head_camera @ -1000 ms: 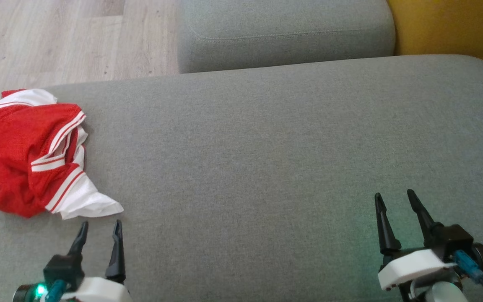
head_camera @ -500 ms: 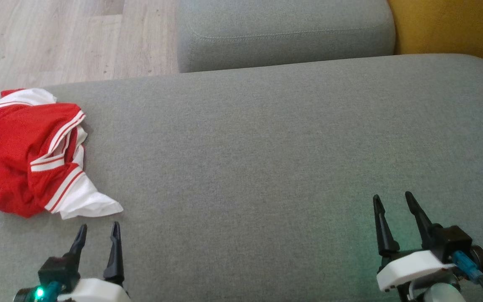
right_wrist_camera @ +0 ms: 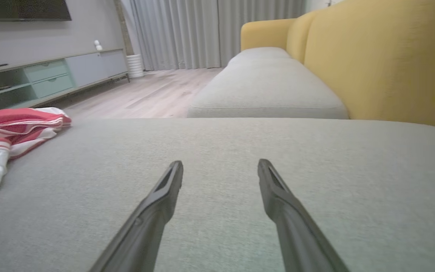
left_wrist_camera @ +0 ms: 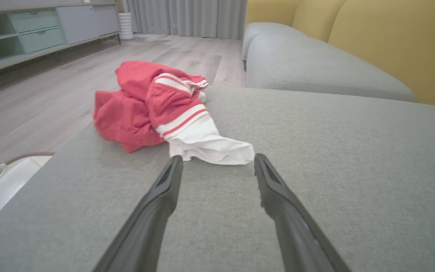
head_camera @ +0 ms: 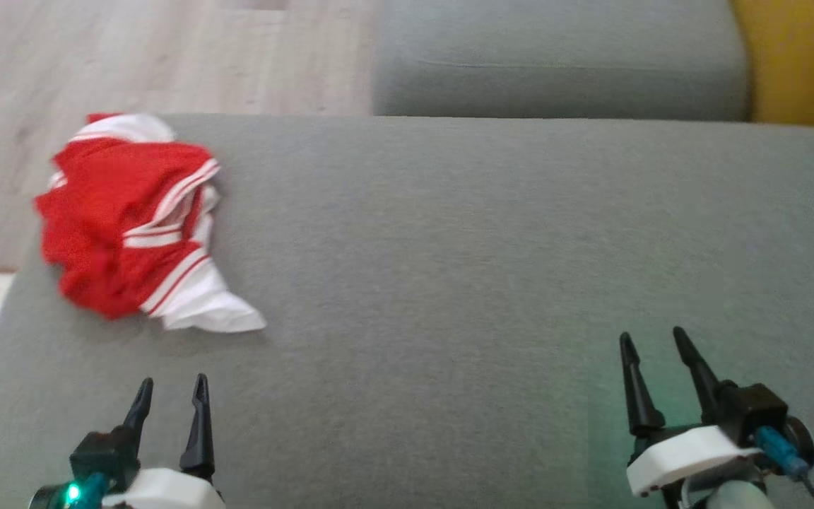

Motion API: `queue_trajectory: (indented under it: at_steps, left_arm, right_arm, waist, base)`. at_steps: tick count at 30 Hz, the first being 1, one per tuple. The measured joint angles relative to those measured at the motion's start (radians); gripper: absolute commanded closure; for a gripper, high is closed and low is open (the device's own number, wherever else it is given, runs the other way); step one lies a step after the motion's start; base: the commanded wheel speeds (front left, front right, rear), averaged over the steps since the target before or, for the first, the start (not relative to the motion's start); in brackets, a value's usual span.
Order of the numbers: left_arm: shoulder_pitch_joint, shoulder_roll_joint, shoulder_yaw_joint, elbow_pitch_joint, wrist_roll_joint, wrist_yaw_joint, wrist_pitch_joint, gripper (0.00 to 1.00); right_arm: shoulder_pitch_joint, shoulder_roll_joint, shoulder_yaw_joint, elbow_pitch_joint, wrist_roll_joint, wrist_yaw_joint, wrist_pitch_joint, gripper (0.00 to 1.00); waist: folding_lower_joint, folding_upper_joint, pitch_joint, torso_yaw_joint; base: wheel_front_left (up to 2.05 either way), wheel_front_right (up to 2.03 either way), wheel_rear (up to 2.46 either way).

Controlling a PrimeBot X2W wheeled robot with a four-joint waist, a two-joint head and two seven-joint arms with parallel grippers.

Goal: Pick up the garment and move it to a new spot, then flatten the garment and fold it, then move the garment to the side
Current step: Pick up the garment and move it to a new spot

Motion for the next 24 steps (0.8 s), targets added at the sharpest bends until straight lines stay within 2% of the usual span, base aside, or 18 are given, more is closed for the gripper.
queue_trajectory:
  at_steps: [7, 8, 12, 18, 24]
  left_arm:
    - [0.011, -0.001, 0.030, 0.004, -0.002, 0.001, 0.000, 0.00]
    - [0.020, 0.000, 0.032, 0.004, -0.006, 0.000, 0.000, 0.00]
    - [0.028, 0.000, 0.036, 0.007, -0.006, -0.009, 0.000, 0.00]
    - [-0.033, 0.002, 0.041, 0.015, -0.035, -0.034, 0.000, 0.00]
    - [-0.281, 0.018, 0.027, 0.037, -0.091, -0.066, 0.053, 0.00]
  right_arm:
    - [0.003, 0.000, 0.055, 0.007, 0.011, 0.000, 0.000, 0.00]
    - [0.000, 0.001, 0.070, 0.011, 0.011, 0.000, 0.000, 0.00]
    - [-0.027, 0.001, 0.091, 0.016, 0.011, 0.000, 0.000, 0.00]
    - [-0.060, 0.000, 0.113, 0.017, 0.003, 0.000, 0.000, 0.00]
    - [-0.130, -0.007, 0.120, 0.007, -0.032, 0.000, -0.001, 0.00]
  waist:
    - [0.0000, 0.0000, -0.007, 0.141]
    - [0.0000, 0.0000, -0.008, 0.177]
    - [0.0000, 0.0000, -0.007, 0.229]
    - [0.0000, 0.0000, 0.031, 0.228]
    - [0.0000, 0.0000, 0.128, 0.195]
  base:
    - [0.00, 0.00, 0.00]
    - [0.00, 0.00, 0.00]
    - [0.00, 0.00, 0.00]
    - [0.00, 0.00, 0.00]
    - [0.00, 0.00, 0.00]
